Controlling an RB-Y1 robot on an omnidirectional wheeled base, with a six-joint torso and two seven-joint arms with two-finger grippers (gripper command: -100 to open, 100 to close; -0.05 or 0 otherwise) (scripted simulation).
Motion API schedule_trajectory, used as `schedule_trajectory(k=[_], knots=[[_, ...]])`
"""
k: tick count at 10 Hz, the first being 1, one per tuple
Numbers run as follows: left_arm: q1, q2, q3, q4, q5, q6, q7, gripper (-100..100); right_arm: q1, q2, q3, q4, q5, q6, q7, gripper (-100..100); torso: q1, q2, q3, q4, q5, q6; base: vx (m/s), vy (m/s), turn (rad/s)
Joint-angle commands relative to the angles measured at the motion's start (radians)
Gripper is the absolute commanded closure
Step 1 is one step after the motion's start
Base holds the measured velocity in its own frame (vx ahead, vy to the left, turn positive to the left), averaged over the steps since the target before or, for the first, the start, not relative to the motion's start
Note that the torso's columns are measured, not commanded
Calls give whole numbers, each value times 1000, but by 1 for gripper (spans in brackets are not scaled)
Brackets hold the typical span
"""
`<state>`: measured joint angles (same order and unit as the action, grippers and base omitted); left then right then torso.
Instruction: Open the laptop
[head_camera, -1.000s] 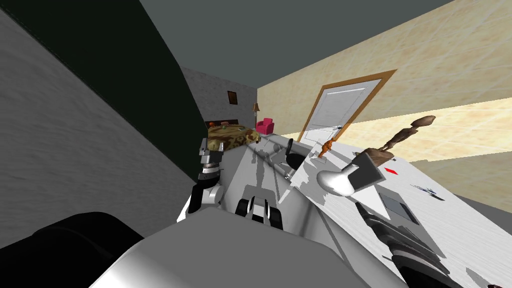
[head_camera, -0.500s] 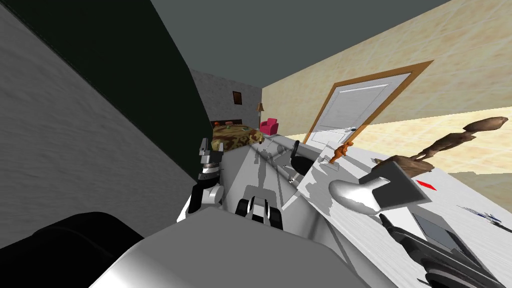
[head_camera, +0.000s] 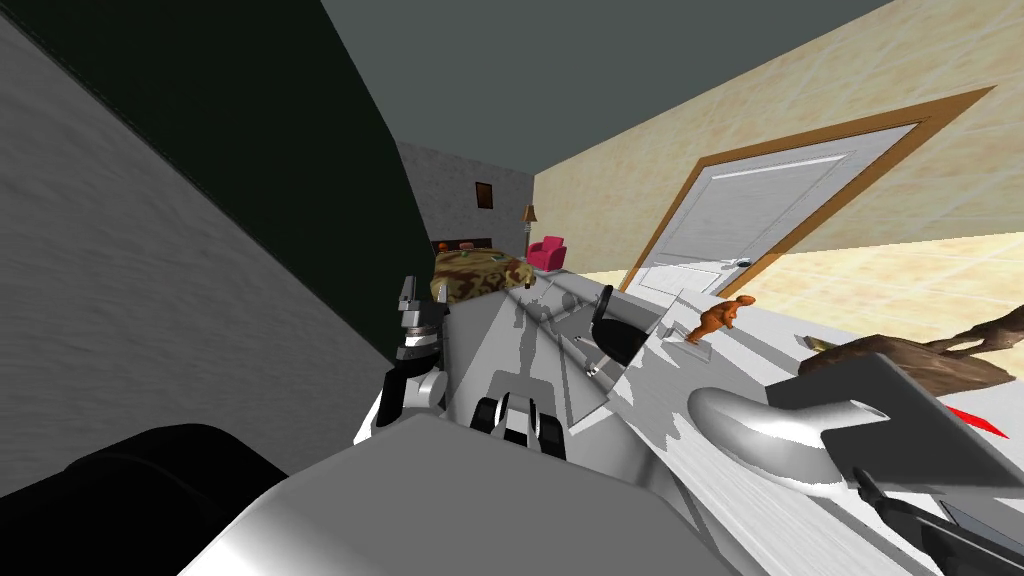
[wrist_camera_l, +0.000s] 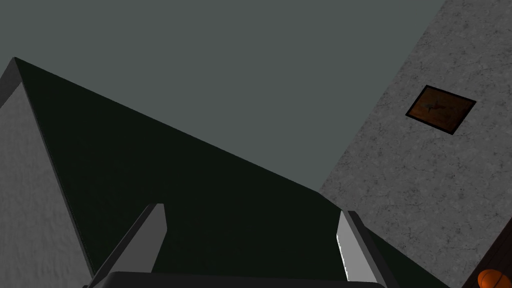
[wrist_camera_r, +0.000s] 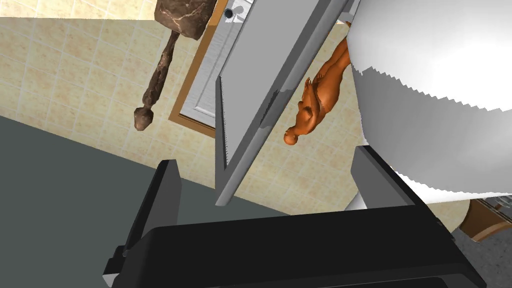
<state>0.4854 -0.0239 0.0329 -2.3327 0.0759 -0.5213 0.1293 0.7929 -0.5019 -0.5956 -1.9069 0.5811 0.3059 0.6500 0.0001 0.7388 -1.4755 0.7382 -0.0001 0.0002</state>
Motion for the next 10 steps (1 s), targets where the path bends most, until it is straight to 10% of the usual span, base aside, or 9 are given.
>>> schedule_trajectory(k=[1,5,6,10], knots=[[0,0,0,0,0,0,0,0,5,-32,-34,19,21,45,48,-100,0,0,0,0,0,0,59,1,92],[0,0,0,0,0,0,0,0,9,-52,-59,34,36,68,77,-100,0,1,0,0,0,0,45,-2,70],[0,0,0,0,0,0,0,0,9,-51,-58,34,36,68,76,100,0,2,1,1,0,0,0,0,0],[0,0,0,0,0,0,0,0,-31,-60,-62,53,-59,49,-8,100,-6,2,1,0,-2,2,-100,-64,-11]])
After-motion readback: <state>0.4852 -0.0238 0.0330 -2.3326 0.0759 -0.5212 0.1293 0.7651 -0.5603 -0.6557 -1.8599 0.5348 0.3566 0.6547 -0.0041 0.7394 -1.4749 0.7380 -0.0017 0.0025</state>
